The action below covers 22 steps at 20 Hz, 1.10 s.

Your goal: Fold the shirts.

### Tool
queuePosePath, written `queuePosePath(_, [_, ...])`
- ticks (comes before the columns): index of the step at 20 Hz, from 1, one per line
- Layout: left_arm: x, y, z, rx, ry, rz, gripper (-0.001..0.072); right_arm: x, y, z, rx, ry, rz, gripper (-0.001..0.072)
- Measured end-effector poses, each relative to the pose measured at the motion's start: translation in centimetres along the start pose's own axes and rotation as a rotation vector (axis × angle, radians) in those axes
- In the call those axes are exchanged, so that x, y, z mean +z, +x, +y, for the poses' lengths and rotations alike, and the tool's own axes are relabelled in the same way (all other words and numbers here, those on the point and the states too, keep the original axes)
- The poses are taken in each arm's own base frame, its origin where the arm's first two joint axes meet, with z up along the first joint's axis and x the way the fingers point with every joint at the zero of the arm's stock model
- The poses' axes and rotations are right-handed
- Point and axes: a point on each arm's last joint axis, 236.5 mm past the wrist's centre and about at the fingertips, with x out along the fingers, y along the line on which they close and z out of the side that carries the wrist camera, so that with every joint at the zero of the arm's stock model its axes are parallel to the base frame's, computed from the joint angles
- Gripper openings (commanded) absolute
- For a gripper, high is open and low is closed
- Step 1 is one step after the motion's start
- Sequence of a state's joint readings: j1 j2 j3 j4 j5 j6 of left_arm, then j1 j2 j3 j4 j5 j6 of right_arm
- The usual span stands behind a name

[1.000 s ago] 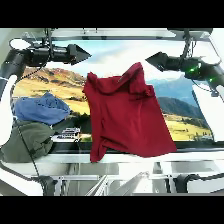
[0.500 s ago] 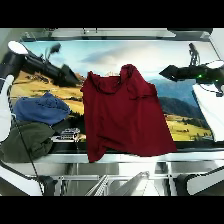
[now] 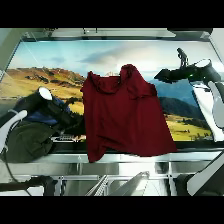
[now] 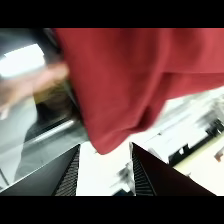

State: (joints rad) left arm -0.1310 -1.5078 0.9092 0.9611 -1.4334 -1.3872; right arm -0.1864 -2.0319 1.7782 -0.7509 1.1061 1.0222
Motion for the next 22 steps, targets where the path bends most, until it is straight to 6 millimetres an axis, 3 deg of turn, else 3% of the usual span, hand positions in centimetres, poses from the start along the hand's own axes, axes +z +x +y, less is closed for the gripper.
queuePosePath(4, [-1.9,3.4,0.9,0.034,-0.012,-0.015,0.0334,-2.2,1.2,-0.4,0.027,0.019,0.095,0.0479])
queuePosePath(6, [-2.7,4.7,0.3,0.015,-0.018,-0.008,0.0333,-3.5,1.8,-0.2,0.049,0.03,0.145,0.0479])
queuePosePath(11, [-3.3,6.9,-0.8,0.012,-0.001,-0.013,0.033,-5.5,3.0,1.9,0.106,0.021,0.231,0.047])
queuePosePath(12, [-3.2,7.1,-0.9,0.012,0.002,-0.018,0.0267,-5.8,3.3,2.5,0.119,0.018,0.241,0.0326])
queuePosePath(13, [-3.1,7.2,-0.9,0.017,0.006,-0.027,0.0033,-5.9,3.6,3.0,0.13,0.013,0.246,0.0146])
queuePosePath(14, [-2.7,7.3,-0.6,0.029,0.011,-0.042,0.003,-5.9,3.9,3.7,0.153,0.011,0.246,0.0075])
queuePosePath(15, [-2.6,7.3,-0.6,0.029,0.012,-0.046,0.003,-5.6,4.0,4.6,0.179,0.01,0.234,0.001])
queuePosePath(18, [-1.4,6.5,-0.5,0.02,0.009,-0.086,0.0029,-4.8,3.7,5.7,0.223,0.02,0.206,0.0014])
queuePosePath(20, [1.0,4.4,-0.2,0.025,0.024,-0.166,0.0028,-3.8,2.7,5.7,0.235,0.03,0.175,0.0013])
queuePosePath(22, [4.5,0.9,0.2,0.036,0.036,-0.277,0.0028,-2.9,1.0,5.2,0.234,0.055,0.151,0.0013])
